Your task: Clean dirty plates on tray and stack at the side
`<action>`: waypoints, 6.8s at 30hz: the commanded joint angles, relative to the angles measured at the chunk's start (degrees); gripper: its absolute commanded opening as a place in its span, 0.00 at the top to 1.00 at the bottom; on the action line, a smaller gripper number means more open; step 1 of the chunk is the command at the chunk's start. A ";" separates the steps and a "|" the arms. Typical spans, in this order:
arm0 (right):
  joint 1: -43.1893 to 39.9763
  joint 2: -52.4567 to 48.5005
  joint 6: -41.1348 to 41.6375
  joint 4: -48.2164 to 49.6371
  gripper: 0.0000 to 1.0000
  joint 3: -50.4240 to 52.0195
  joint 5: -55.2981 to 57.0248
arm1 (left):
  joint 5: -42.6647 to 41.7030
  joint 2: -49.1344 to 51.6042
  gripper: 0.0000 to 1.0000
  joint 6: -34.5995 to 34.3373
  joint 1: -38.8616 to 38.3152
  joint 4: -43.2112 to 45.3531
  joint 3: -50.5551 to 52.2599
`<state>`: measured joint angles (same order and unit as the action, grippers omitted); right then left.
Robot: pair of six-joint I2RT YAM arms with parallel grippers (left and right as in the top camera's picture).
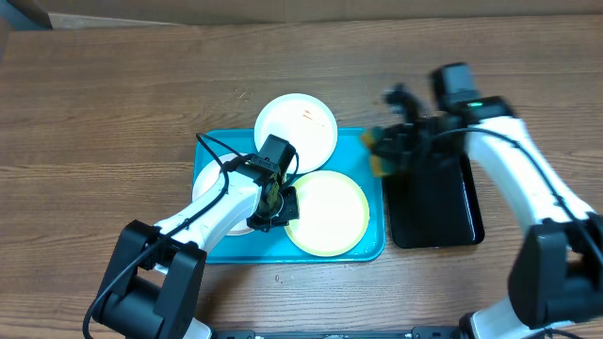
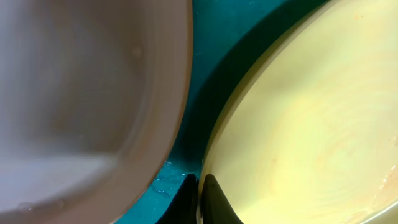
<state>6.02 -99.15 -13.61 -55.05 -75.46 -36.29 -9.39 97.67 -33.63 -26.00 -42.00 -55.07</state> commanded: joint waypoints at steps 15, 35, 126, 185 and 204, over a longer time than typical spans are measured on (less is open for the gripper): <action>-5.55 1.09 10.62 17.99 0.96 16.44 26.58 | -2.99 0.74 0.96 1.75 0.04 -1.07 -0.35; -2.64 1.05 10.86 21.90 0.33 23.06 30.23 | -3.80 0.74 0.81 1.75 0.04 -1.07 -0.35; -23.85 1.66 19.26 8.46 0.08 2.21 26.82 | -1.62 1.92 0.96 14.82 4.26 -22.62 -26.38; -32.46 1.64 19.82 12.74 0.00 2.21 27.41 | 10.86 -0.66 0.96 14.69 -3.23 -8.92 -45.05; -32.46 1.64 19.82 12.76 0.00 2.21 27.41 | 7.67 20.15 0.96 16.94 55.01 -15.65 -43.54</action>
<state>-26.59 -98.74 5.98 -42.65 -71.70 -8.78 -0.27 113.78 -17.61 26.63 -58.13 -99.37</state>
